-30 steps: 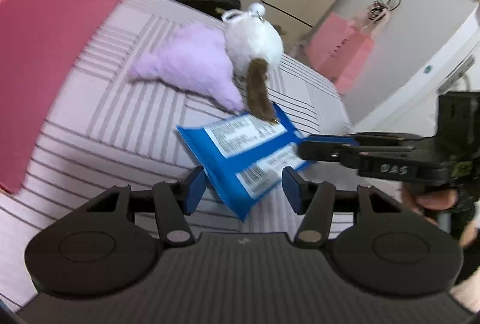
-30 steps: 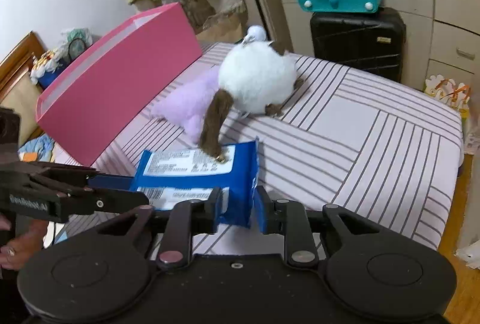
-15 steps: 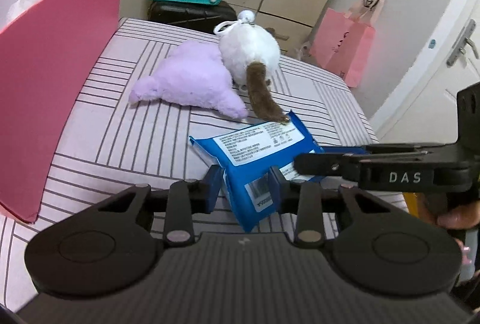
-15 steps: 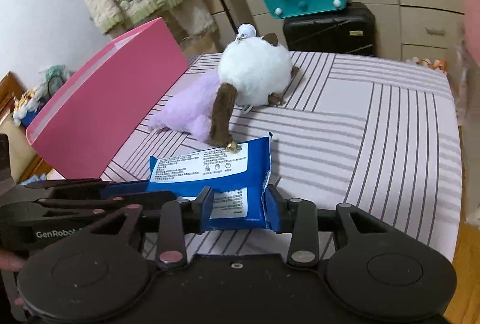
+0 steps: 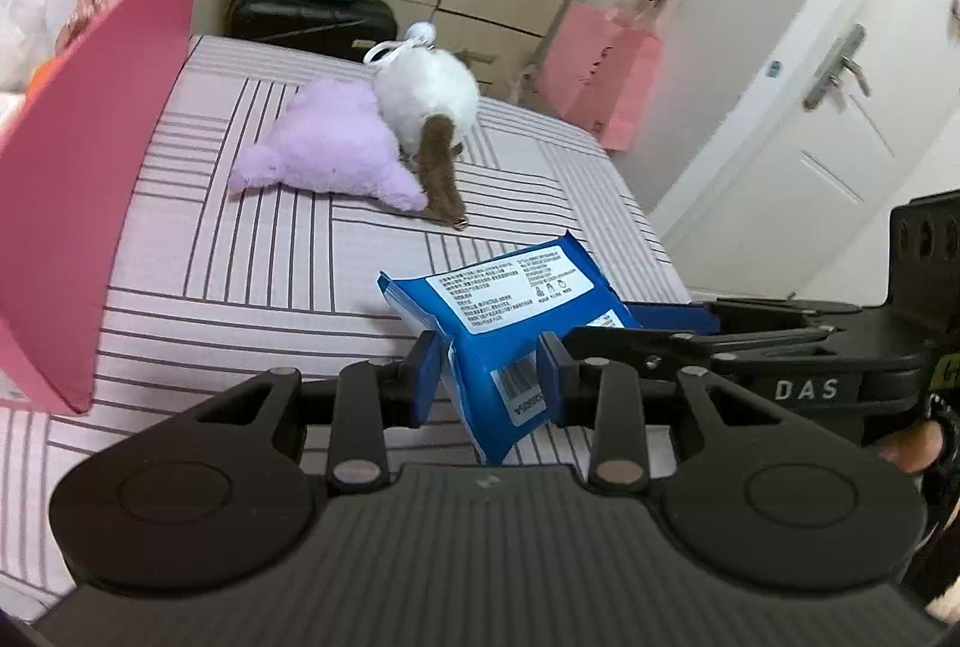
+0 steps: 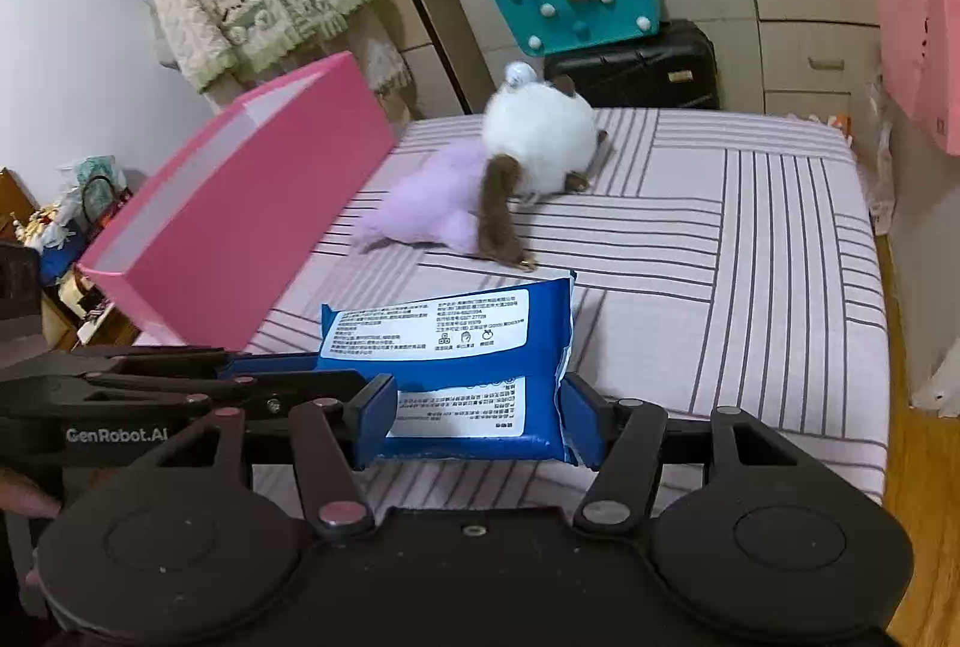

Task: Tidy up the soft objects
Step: 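Carry the blue packet held by both tools over the pink box, then open both tools to drop the blue packet into the box, then move both tools toward the lilac and white plush toys on the table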

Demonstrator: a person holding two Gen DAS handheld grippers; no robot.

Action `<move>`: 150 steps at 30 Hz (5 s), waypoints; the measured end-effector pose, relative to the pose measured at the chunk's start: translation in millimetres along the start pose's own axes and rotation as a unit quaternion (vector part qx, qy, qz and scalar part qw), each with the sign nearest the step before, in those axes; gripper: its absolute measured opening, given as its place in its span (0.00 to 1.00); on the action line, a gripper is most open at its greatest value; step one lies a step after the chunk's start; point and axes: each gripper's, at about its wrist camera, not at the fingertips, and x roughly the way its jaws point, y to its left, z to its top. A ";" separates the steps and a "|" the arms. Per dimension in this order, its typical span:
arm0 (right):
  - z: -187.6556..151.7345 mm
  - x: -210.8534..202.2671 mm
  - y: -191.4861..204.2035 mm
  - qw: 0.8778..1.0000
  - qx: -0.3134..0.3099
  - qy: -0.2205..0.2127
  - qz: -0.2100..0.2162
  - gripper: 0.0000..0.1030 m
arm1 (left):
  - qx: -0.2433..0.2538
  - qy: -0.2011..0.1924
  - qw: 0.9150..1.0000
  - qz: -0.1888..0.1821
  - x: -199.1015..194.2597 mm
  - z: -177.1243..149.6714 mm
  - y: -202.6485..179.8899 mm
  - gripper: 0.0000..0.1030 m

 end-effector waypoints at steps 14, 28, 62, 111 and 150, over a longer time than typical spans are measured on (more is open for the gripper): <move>-11.6 -57.1 49.3 0.999 -0.036 -0.022 0.014 0.50 | 0.060 -0.007 0.998 -0.026 -70.7 -9.3 -4.5 0.32; 7.7 -61.8 122.7 0.994 -0.089 -0.049 0.037 0.32 | 0.050 -0.033 0.998 -0.023 -144.0 2.0 36.9 0.32; 99.5 109.5 216.7 0.988 -0.146 0.004 0.050 0.32 | 0.015 -0.011 0.992 0.126 -127.5 93.6 191.4 0.33; 71.0 -42.2 83.7 0.983 -0.170 -0.045 -0.042 0.62 | 0.174 0.004 0.984 0.032 -91.6 117.7 5.4 0.68; 62.0 124.5 30.4 0.972 -0.233 -0.021 -0.002 0.61 | 0.035 0.040 0.987 0.150 88.3 112.6 40.8 0.64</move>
